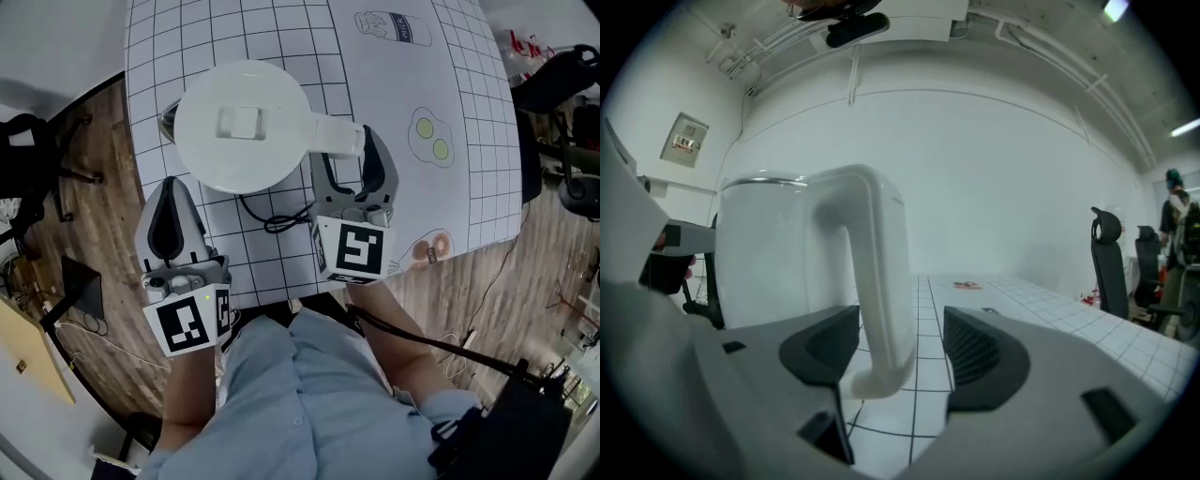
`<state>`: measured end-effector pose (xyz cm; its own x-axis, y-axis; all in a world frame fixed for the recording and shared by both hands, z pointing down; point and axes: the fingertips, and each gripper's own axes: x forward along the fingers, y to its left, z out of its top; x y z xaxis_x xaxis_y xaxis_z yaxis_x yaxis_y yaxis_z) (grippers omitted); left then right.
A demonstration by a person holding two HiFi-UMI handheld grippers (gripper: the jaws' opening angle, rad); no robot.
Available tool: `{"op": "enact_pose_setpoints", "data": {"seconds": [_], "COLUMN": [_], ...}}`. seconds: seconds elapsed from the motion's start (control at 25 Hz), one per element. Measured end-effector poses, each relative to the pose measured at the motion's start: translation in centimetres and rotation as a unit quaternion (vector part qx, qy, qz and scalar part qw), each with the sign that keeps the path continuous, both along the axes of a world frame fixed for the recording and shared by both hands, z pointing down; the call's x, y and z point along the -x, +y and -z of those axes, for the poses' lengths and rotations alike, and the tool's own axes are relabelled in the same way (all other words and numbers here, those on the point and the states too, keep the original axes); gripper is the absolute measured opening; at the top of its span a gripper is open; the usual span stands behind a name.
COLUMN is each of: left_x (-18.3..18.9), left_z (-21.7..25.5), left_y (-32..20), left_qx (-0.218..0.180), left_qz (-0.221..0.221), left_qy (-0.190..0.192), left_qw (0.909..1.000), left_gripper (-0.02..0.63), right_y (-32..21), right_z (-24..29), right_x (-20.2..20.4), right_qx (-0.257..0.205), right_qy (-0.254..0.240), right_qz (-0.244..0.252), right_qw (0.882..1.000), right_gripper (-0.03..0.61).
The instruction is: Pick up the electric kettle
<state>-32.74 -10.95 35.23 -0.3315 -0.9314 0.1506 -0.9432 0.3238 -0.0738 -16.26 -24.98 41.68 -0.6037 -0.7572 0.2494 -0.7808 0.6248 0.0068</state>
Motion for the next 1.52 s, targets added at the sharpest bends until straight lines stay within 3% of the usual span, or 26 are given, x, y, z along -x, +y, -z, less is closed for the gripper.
{"op": "enact_pose_setpoints", "data": {"seconds": [0.36,0.88,1.52], "left_x": [2.3,3.4,3.5], "left_z": [0.1,0.2,0.5], "left_y": [-0.8,-1.7,-2.0], "left_qx": [-0.001,-0.006,-0.012], "left_qz": [0.011,0.019,0.019], "left_qy": [0.003,0.008,0.006], "left_qw": [0.9999,0.9998,0.9997], "left_gripper": [0.000,0.000,0.000], "right_y": [-2.7,-3.1,-3.9], "right_z": [0.1,0.3,0.5], "right_x": [1.5,2.8,2.4], "right_qx": [-0.006,-0.013,-0.014], "right_qy": [0.002,-0.004,-0.021], "right_qz": [-0.015,-0.010,-0.034], "right_qw": [1.000,1.000,0.999], "right_gripper": [0.241,0.051,0.034]}}
